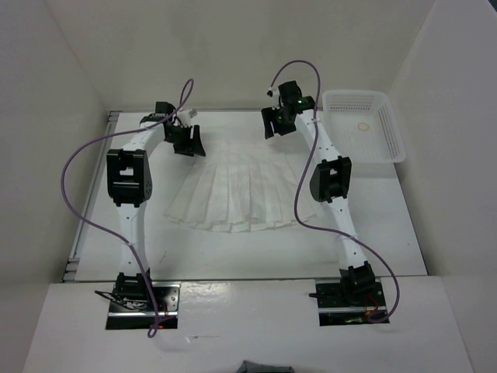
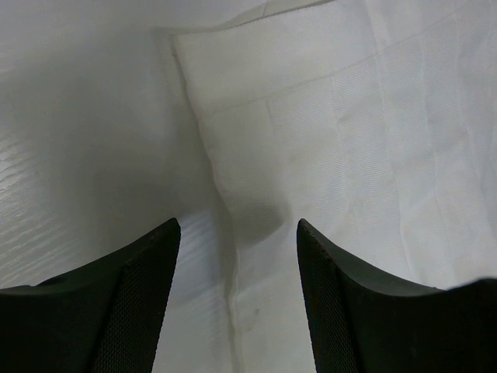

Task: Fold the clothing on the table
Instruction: Fold the skirt

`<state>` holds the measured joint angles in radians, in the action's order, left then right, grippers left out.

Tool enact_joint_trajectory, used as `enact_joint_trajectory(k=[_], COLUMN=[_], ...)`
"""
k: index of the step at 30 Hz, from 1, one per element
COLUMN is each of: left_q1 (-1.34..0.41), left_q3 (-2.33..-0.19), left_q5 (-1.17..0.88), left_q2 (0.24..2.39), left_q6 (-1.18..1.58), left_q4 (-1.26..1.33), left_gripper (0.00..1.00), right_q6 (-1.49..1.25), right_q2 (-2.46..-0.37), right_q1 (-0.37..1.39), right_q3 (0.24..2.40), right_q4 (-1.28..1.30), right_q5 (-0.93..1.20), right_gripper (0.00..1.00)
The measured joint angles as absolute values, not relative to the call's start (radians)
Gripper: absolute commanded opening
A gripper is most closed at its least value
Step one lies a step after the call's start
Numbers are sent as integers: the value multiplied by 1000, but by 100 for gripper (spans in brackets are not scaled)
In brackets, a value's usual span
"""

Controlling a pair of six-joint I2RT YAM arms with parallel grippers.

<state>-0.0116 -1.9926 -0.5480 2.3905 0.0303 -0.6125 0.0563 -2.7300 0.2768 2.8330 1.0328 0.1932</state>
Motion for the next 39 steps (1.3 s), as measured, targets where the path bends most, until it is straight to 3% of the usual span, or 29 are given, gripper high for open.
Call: enact_joint_trajectory(k=[22, 28, 39], left_q1=[-58, -58, -69], left_q3=[-2095, -2174, -2207], left_q5=[-517, -497, -496], left_q2=[2440, 2482, 2508], left_q6=[32, 33, 34], left_q4=[-664, -675, -681], left_gripper=[69, 66, 65], right_q6=[56, 56, 53], right_q2=[-2732, -2791, -2793], right_q1=[256, 245, 243], right_q3=[2808, 2923, 2934], right_q4=[1034, 1081, 1107], right_q5=[143, 138, 142], right_gripper=[69, 66, 66])
